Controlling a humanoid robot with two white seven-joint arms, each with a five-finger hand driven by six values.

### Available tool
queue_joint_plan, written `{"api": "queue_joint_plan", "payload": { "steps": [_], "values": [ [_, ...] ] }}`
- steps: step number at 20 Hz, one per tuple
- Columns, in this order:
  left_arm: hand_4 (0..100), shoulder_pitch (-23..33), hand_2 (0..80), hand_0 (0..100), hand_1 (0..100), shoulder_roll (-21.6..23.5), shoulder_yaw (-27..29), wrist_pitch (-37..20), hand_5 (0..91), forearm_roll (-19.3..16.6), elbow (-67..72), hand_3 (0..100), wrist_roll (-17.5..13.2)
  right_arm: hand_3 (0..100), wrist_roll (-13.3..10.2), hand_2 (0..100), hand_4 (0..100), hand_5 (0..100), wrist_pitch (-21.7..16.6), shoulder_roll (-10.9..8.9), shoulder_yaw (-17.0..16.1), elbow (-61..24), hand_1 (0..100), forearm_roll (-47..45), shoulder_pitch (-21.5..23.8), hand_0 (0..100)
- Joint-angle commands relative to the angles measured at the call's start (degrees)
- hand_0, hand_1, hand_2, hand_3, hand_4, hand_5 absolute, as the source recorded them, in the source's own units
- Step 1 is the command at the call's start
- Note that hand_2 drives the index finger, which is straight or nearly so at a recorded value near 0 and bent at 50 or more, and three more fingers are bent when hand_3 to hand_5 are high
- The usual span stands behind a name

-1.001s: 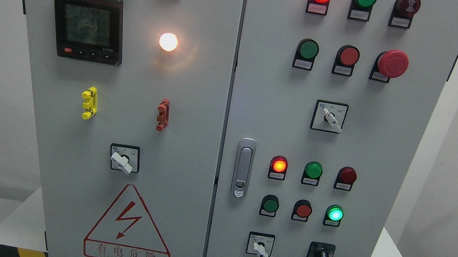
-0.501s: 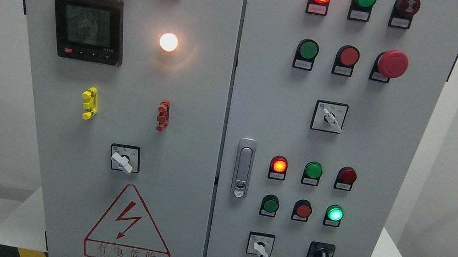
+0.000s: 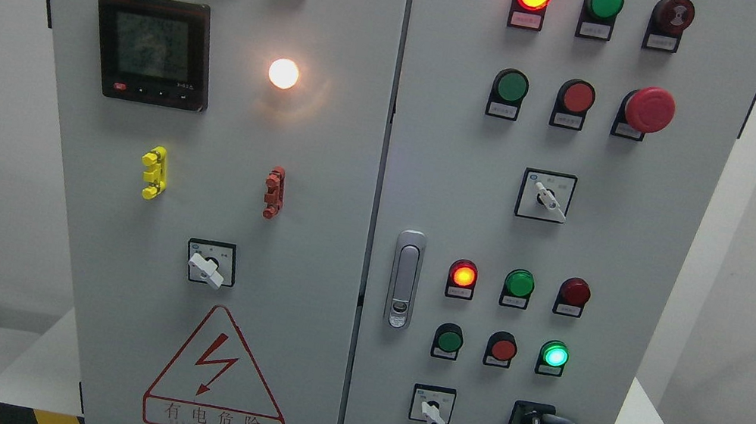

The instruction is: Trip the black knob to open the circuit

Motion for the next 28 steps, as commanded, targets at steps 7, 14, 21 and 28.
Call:
{"api": "queue_joint_plan", "payload": {
  "steps": [7, 14, 21, 28],
  "values": [
    [0, 0.0, 0.0, 12, 39, 0.0, 0.0, 0.0, 0.0, -1.8, 0.1, 0, 0.0, 78, 0.0, 44, 80, 91, -0.2, -0.66, -1.0, -0.4, 89, 0.1, 1.3, 42],
    [0, 0.0, 0.0, 12, 39, 0.0, 0.0, 0.0, 0.0, -1.8, 0.0, 0, 0.0, 73, 0.0, 41, 72, 79, -4.6, -2.07, -1.2, -1.9, 90, 0.0, 4.2, 45],
    [0, 0.0, 0.0, 12, 39, 0.0, 0.0, 0.0, 0.0, -1.8, 0.1, 0, 0.0, 55, 3.0, 31, 53, 53, -12.8, -2.77, -1.5, -3.2, 76, -0.3, 9.4, 43],
    [0, 0.0, 0.0, 12, 39, 0.0, 0.0, 0.0, 0.0, -1.8, 0.1, 0, 0.0, 30, 13.1, 15, 26, 25, -24.9, -2.77, -1.5, -5.2, 55, -1.8, 15.9, 31]
  ]
}}
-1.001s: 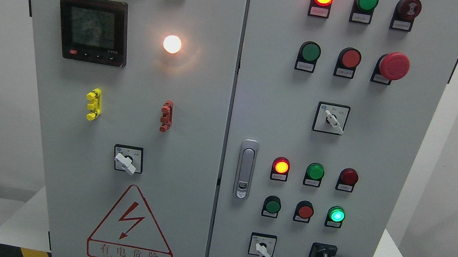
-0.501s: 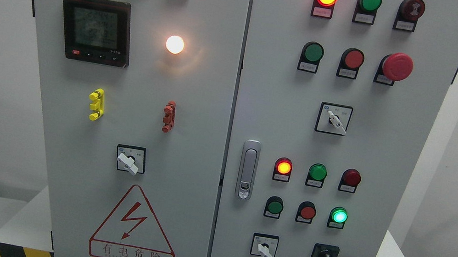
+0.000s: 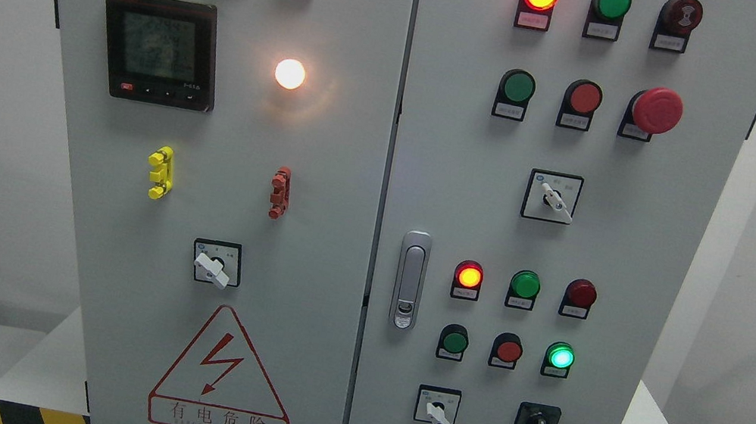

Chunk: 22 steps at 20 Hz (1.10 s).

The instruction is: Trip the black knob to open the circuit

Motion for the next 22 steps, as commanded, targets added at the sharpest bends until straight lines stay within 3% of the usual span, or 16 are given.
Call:
{"api": "queue_joint_plan", "payload": {
  "steps": [1, 4, 7, 9, 12, 22],
  "values": [
    [0, 0.0, 0.0, 12, 39, 0.0, 0.0, 0.0, 0.0, -1.8, 0.0, 0, 0.0, 25, 6.6, 10, 21, 22, -5.0, -0.59, 1.1, -3.0, 51, -2.6, 5.9, 32],
    [0, 0.0, 0.0, 12, 39, 0.0, 0.0, 0.0, 0.0, -1.8, 0.0, 0, 0.0, 12, 10.4, 0, 9, 11, -5.8, -1.11, 1.1, -5.6, 40, -6.7, 8.6, 32],
    [0, 0.0, 0.0, 12, 39, 0.0, 0.0, 0.0, 0.0, -1.8, 0.1, 0, 0.0, 5, 13.6, 0, 1, 2, -5.9, -2.25, 1.0, -7.1, 27, -8.1, 10.8, 33],
    [0, 0.0, 0.0, 12, 39, 0.0, 0.0, 0.0, 0.0, -1.8, 0.0, 0, 0.0, 2, 15.4, 0, 0, 0, -5.9, -2.52, 0.6, -7.5, 22, -9.8, 11.3, 30],
    [0, 0.0, 0.0, 12, 39, -0.1, 0.0, 0.0, 0.0, -1.8, 0.0, 0, 0.0, 0, 20.3, 0, 0, 0, -5.9, -2.43, -0.7, -7.9, 17, -11.4, 12.9, 25],
    [0, 0.0, 0.0, 12, 39, 0.0, 0.0, 0.0, 0.0, -1.8, 0.1, 0, 0.0, 0, 20.9, 0, 0, 0, -5.7, -2.78, -1.8, -9.2, 12, -13.0, 14.0, 19]
  ]
}}
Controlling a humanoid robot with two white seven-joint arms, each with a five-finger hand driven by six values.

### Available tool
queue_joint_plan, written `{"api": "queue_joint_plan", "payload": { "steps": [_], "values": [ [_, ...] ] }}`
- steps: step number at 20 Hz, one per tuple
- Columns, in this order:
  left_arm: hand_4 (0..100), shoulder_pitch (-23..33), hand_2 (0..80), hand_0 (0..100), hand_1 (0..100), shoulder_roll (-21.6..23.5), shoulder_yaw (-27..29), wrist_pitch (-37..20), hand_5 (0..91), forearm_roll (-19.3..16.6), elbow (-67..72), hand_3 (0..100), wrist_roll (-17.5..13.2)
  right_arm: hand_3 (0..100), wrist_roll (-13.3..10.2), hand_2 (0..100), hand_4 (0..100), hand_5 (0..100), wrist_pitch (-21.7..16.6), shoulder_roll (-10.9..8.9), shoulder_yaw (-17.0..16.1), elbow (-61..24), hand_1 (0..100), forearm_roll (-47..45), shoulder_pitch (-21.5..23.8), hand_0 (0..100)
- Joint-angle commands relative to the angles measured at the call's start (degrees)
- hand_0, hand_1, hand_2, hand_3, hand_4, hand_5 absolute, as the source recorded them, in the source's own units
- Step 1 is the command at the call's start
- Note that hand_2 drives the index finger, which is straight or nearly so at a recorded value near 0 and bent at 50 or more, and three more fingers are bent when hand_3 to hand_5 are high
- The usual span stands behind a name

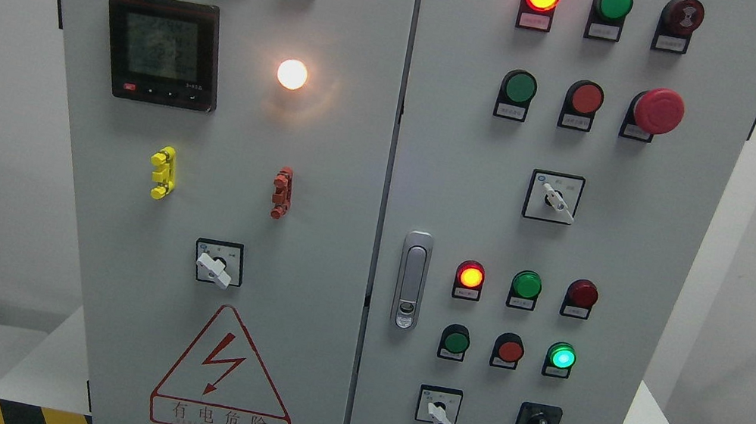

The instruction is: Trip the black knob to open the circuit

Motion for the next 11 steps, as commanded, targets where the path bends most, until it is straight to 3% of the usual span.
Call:
{"api": "queue_joint_plan", "payload": {
  "steps": [1, 11],
  "values": [
    [0, 0.0, 0.0, 12, 39, 0.0, 0.0, 0.0, 0.0, -1.8, 0.0, 0, 0.0, 0, 0.1, 0, 0, 0, 0.6, 0.53, -1.6, -2.1, 12, -1.8, 0.8, 18],
    [0, 0.0, 0.0, 12, 39, 0.0, 0.0, 0.0, 0.0, -1.8, 0.0, 0, 0.0, 1, 0.3, 0, 0, 0, 0.8, -0.26, -3.7, -2.1, 6, -2.4, 2.2, 14]
  ]
}}
